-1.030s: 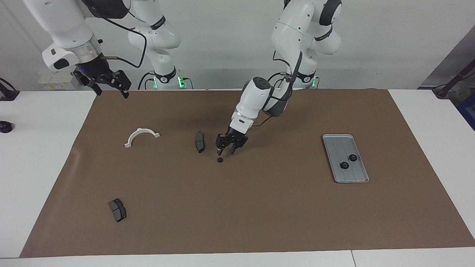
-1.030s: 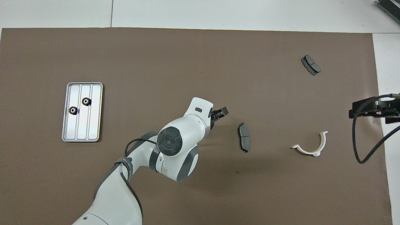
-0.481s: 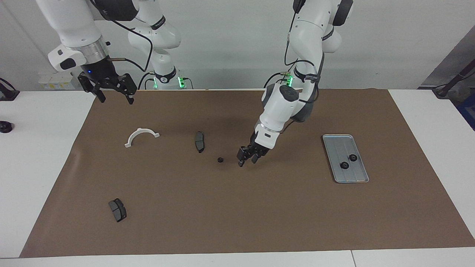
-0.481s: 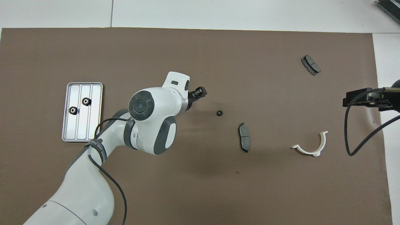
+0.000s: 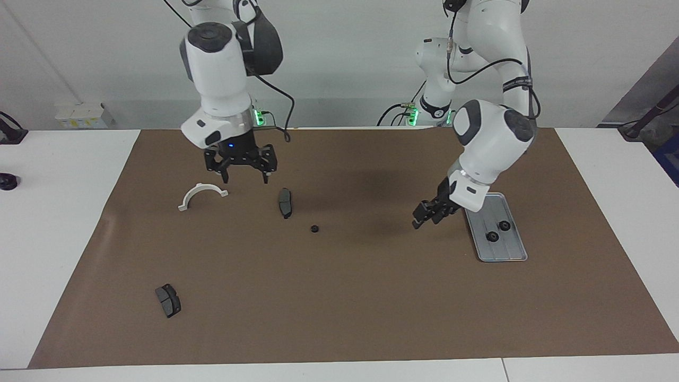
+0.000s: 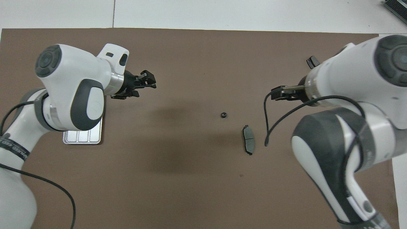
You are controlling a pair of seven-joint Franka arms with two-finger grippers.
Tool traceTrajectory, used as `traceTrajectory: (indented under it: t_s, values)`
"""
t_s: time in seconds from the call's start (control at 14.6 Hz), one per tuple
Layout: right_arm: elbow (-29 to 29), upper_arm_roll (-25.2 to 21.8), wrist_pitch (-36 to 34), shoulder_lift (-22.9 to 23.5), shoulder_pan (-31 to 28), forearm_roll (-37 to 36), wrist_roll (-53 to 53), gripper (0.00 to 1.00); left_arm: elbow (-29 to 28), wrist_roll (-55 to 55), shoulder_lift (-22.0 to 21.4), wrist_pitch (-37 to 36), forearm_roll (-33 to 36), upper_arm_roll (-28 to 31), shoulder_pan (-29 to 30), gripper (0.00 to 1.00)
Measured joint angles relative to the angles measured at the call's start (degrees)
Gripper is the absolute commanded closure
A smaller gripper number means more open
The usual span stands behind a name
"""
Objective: Place bearing gear from tray to pile
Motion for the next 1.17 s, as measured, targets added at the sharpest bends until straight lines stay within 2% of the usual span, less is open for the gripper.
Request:
traceTrajectory:
  t_s: [0.21,0.41,0.55,0.62,0.76,0.89,1.03,1.1,1.17]
  values:
    - [0.0,0.0,8.3,7.1,4.8,0.0,6.3,0.0,-0.2,4.7,-0.4,-2.3,6.6,0.1,4.9,0.28]
    - [0.0,0.0,14.0,13.4,7.6,0.0,7.7,0.0,-0.8,7.5,-0.4,-2.0,11.2,0.1,7.3,0.29]
    - [-0.3,-0.1,16.4,16.5,8.6,0.0,7.7,0.09,-1.8,11.8,-0.4,0.2,12.2,0.1,9.6,0.3]
    - [-0.8,-0.1,17.9,17.5,8.7,0.0,7.6,0.17,-2.8,14.0,-0.3,2.4,12.3,0.1,10.9,0.31]
    - [-2.7,-0.3,19.4,18.2,8.7,-0.1,5.7,0.22,-5.2,16.2,0.5,7.1,12.3,0.2,12.3,0.31]
    - [-4.4,-0.5,19.6,18.1,8.5,-0.1,3.8,0.34,-6.9,16.7,2.2,10.8,12.9,0.0,12.5,0.33]
    - [-5.6,-0.5,19.6,17.7,8.5,-0.1,3.2,0.39,-7.7,16.7,4.1,13.5,14.6,-0.2,12.5,0.35]
    - [-6.3,-0.5,19.6,17.3,8.6,-0.1,3.2,0.45,-8.1,16.7,5.0,14.5,15.0,-0.3,12.5,0.37]
    - [-7.0,-0.4,19.6,17.0,8.6,-0.1,3.2,0.45,-8.5,16.8,5.5,14.9,15.1,-0.3,12.5,0.38]
